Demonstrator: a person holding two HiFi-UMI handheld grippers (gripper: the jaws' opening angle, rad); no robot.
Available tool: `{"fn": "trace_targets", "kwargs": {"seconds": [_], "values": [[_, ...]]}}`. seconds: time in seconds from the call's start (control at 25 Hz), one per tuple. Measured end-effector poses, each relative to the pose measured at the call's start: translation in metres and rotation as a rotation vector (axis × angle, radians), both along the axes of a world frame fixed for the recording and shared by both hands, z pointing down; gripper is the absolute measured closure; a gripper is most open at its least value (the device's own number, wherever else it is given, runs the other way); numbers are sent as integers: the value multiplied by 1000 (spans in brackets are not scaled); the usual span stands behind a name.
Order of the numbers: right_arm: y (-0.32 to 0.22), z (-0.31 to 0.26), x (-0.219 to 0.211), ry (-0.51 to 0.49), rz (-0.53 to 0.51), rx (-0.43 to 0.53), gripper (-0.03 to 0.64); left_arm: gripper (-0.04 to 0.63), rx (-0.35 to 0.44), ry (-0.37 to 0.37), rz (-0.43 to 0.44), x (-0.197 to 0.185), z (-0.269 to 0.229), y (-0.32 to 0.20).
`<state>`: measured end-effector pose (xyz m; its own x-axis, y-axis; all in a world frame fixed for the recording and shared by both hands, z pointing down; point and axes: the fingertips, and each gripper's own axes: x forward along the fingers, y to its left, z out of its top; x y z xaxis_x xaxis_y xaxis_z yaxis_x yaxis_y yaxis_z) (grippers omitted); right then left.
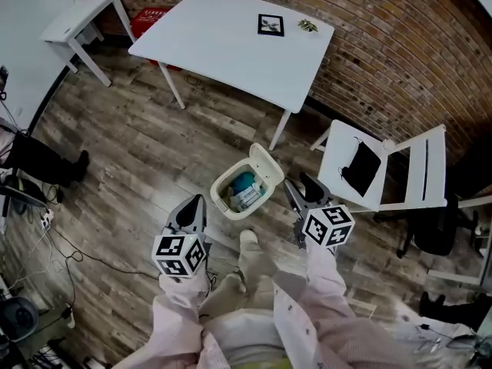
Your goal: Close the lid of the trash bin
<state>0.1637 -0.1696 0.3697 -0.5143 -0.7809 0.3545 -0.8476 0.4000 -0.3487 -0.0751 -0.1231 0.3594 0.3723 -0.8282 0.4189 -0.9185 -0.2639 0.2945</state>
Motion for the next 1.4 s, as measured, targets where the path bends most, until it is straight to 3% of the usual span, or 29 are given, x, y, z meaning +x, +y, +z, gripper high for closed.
{"fn": "trace_targets", "kwargs": {"seconds": [0.56,1.08,1.4], "values": [[-79,80,-9,65,-95,-153,423,603,-144,0,-13,11,64,-57],[-106,168,-25,205,-176,-243,423,603,-284,22,35,20,152,-70],[-103,206,-31,261,-196,-272,423,603,-312,42,23,15,183,-64]]}}
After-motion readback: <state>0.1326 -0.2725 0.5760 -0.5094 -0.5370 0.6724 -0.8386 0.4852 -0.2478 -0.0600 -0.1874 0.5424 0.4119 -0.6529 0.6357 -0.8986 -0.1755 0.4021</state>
